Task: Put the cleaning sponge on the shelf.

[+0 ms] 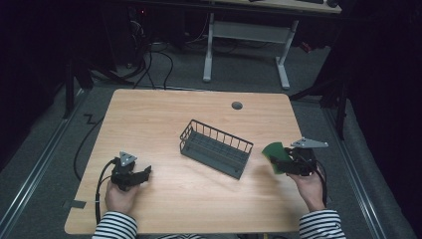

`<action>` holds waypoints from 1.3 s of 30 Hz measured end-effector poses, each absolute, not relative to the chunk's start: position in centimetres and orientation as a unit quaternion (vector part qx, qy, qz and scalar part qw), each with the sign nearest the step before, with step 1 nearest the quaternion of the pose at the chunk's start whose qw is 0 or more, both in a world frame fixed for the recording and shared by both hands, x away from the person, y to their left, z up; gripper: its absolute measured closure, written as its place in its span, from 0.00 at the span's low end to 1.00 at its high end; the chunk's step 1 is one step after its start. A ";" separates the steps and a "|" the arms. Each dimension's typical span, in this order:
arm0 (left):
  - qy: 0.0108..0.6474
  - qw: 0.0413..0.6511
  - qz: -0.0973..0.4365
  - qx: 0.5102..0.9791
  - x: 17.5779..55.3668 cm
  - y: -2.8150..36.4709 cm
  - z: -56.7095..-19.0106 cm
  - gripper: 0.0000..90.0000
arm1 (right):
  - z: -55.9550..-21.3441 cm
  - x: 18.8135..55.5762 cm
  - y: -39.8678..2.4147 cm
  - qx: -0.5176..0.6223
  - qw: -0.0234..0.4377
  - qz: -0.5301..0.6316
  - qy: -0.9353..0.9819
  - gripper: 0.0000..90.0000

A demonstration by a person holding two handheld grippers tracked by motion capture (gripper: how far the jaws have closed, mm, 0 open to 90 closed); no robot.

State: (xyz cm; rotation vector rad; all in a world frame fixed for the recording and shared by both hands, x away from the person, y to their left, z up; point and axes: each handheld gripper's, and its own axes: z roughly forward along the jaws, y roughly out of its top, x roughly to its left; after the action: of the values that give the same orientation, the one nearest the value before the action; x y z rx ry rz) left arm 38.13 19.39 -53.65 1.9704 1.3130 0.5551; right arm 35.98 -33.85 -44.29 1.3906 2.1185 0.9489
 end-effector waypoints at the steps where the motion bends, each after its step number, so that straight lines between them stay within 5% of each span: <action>1: 0.506 0.347 0.214 0.760 38.1 19.4 -53.7 0.33 | -44.0 36.0 -33.8 0.500 0.217 0.345 0.764 0.35; 18: 0.506 0.346 0.215 0.760 38.1 19.3 -53.7 0.33 | -39.4 37.0 -31.4 0.456 0.231 0.374 0.774 0.35; 39: 0.510 0.352 0.210 0.756 38.2 19.5 -53.6 0.33 | -38.2 41.4 -24.9 0.387 0.210 0.375 0.816 0.35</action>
State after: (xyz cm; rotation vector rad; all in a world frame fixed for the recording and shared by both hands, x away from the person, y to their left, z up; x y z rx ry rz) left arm 38.16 19.46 -53.64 1.9569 1.3199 0.5423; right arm 41.40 -24.85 -38.19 1.0755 2.2688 1.0418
